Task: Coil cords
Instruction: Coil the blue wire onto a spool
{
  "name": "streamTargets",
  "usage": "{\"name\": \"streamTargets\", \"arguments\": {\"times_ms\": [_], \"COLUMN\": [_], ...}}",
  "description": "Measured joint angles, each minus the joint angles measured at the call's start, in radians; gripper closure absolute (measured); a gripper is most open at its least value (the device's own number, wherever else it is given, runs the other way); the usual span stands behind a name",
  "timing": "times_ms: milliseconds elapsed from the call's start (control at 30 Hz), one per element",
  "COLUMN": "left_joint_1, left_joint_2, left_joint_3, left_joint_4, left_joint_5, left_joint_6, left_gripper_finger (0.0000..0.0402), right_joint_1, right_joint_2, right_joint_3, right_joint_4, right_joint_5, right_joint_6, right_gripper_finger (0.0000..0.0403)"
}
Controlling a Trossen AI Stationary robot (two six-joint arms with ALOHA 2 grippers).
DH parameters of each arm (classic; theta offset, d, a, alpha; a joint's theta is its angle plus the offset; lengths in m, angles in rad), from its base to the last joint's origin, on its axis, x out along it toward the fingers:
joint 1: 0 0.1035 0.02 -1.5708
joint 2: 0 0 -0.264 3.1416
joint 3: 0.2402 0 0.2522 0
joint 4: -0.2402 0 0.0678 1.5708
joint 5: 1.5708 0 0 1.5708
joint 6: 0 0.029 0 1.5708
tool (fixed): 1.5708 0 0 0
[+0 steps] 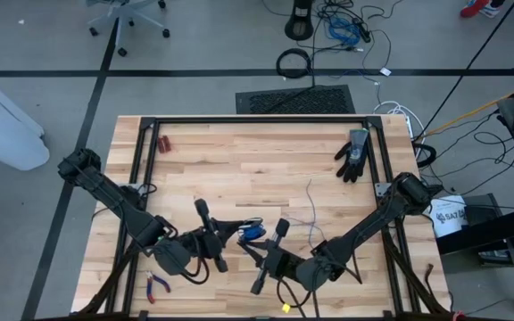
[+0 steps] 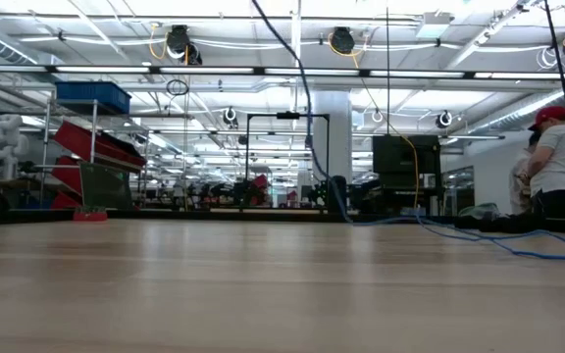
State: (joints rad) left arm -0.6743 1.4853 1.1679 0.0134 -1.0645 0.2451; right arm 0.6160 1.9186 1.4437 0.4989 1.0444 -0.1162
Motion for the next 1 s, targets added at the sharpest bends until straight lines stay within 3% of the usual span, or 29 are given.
{"name": "streamTargets", "arguments": {"times_ms": [233, 600, 1000], "left_joint_1": [0.001, 0.0, -0.066], "left_joint_2": [0.0, 0.0, -0.001], "left_joint_3": [0.0, 0.0, 0.032], "left_joint_4": [0.128, 0.251, 0.271], "left_joint_5": [-0.033, 0.071, 0.049], "left_joint_6": [0.028, 0.058, 0.112], "left_gripper_finger": [0.0395, 0.0395, 0.0395], "right_joint_1": [0.0, -0.002, 0.004], "right_joint_2": [0.0, -0.001, -0.005], "right_joint_3": [0.0, 0.0, 0.004], "right_joint_4": [-0.016, -0.039, -0.146], "right_joint_5": [-0.002, -0.002, 0.001], "right_joint_6": [0.0, 0.0, 0.078], "right_gripper_finger": [0.0403, 0.0403, 0.0403]}}
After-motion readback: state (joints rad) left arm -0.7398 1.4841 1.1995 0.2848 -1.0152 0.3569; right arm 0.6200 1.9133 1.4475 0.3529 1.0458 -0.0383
